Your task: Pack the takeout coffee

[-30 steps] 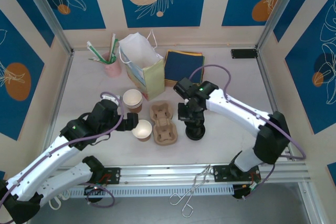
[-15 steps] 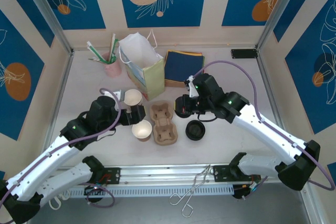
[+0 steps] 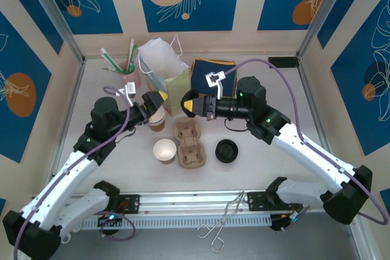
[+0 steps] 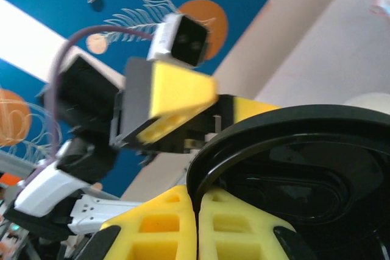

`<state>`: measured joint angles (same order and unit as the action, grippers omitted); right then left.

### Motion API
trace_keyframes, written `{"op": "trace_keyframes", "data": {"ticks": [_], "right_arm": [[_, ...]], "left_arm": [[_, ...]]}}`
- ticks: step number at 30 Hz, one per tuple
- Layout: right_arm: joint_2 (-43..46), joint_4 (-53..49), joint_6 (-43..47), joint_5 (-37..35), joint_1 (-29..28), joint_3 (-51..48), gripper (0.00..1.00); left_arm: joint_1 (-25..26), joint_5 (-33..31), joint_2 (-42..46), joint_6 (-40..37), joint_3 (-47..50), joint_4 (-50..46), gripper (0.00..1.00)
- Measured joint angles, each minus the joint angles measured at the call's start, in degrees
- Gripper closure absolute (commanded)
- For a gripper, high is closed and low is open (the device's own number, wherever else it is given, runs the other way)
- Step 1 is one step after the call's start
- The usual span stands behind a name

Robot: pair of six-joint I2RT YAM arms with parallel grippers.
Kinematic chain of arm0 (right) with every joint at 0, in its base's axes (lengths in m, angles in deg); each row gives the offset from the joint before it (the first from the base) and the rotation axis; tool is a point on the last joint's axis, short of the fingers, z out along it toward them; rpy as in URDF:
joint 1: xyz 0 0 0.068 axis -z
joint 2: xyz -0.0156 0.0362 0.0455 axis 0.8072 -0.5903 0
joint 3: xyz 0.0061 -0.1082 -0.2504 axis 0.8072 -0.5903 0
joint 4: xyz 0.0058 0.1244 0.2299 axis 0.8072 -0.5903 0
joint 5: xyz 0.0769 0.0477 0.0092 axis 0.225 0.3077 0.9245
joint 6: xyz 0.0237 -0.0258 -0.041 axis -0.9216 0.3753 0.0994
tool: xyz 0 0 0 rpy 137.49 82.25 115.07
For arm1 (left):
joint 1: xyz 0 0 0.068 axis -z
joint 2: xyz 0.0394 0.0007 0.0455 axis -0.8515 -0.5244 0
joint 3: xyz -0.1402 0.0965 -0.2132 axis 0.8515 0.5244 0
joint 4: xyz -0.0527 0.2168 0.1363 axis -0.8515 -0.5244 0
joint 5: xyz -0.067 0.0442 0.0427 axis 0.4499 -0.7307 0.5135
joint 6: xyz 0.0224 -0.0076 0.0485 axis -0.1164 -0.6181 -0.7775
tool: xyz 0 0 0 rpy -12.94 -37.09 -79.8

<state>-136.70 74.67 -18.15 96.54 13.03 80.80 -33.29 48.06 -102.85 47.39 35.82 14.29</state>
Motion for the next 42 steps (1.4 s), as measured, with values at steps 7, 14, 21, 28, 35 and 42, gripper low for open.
{"op": "trace_keyframes", "data": {"ticks": [7, 14, 21, 28, 35, 42], "right_arm": [[-4.5, 10.82, -1.53, 7.89, 1.18, 0.0, 0.94], [-9.35, 17.07, -1.88, 14.91, 1.73, 0.81, 0.94], [-12.04, 19.08, -0.52, 18.93, 1.73, 3.87, 0.94], [-14.29, 20.11, 0.76, 21.97, 1.73, 6.56, 0.94], [-16.7, 19.58, 2.03, 22.95, 1.75, 8.28, 0.94], [-16.81, 19.34, 2.64, 22.93, 2.21, 8.33, 0.94]], "left_arm": [[-4.85, 7.69, -3.52, 12.15, 1.7, 13.57, 0.01], [-4.96, 11.13, -3.48, 17.35, 1.05, 14.71, 0.04], [-4.98, 13.44, -3.5, 22.69, 1.05, 15.32, 0.07], [-4.98, 14.97, -3.72, 27.5, 1.05, 17.05, 0.09], [-4.98, 16.68, -3.78, 31.12, 1.05, 19.41, 0.11], [-4.98, 17.9, -5.22, 33.05, 1.05, 20.61, 0.13]]}}
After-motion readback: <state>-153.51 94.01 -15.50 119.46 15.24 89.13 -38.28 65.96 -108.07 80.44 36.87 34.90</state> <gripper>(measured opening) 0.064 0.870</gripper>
